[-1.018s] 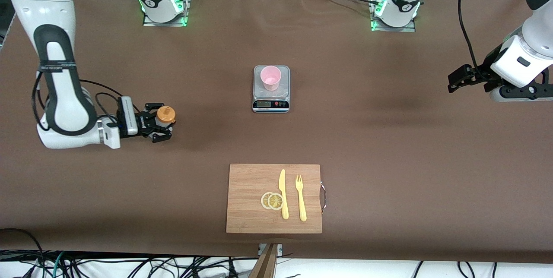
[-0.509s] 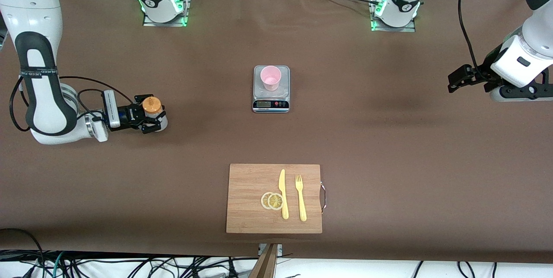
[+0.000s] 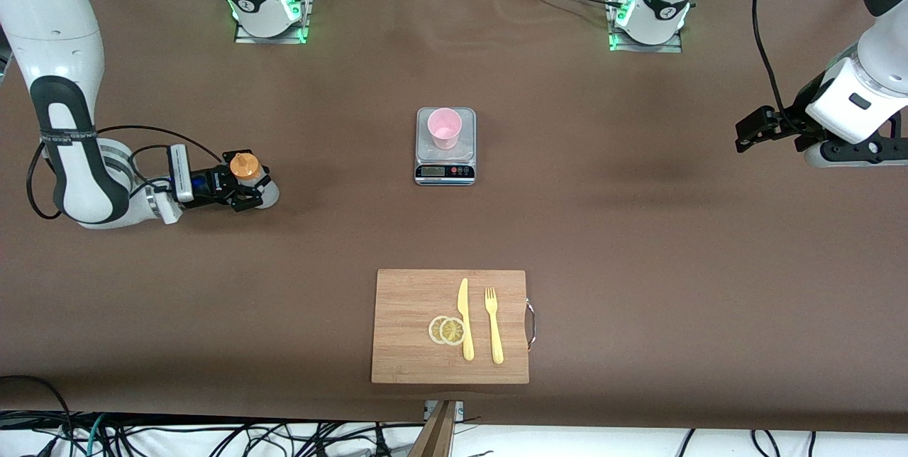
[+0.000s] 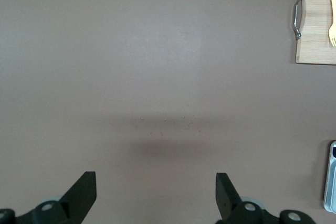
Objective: Add sauce to pink cup with both arms
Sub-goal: 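Lower the bottle upright onto the table and open the right gripper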
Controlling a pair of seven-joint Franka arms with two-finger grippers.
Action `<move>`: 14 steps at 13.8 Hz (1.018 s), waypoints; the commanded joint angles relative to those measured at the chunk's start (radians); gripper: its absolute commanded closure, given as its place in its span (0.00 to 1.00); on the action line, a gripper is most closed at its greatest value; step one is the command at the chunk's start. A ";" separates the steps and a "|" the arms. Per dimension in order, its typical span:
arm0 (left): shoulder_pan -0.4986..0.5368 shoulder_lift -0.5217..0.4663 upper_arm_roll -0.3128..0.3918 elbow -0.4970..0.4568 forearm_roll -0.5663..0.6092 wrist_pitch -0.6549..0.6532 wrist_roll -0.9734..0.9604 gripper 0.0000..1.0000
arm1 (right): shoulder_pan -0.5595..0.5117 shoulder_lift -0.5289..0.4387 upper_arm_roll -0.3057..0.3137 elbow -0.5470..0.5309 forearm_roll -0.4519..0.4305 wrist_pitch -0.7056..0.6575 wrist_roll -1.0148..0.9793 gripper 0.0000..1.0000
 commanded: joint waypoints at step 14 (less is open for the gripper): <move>0.002 0.013 -0.004 0.030 0.023 -0.018 -0.007 0.00 | -0.032 0.103 0.013 0.005 0.070 -0.052 -0.065 0.61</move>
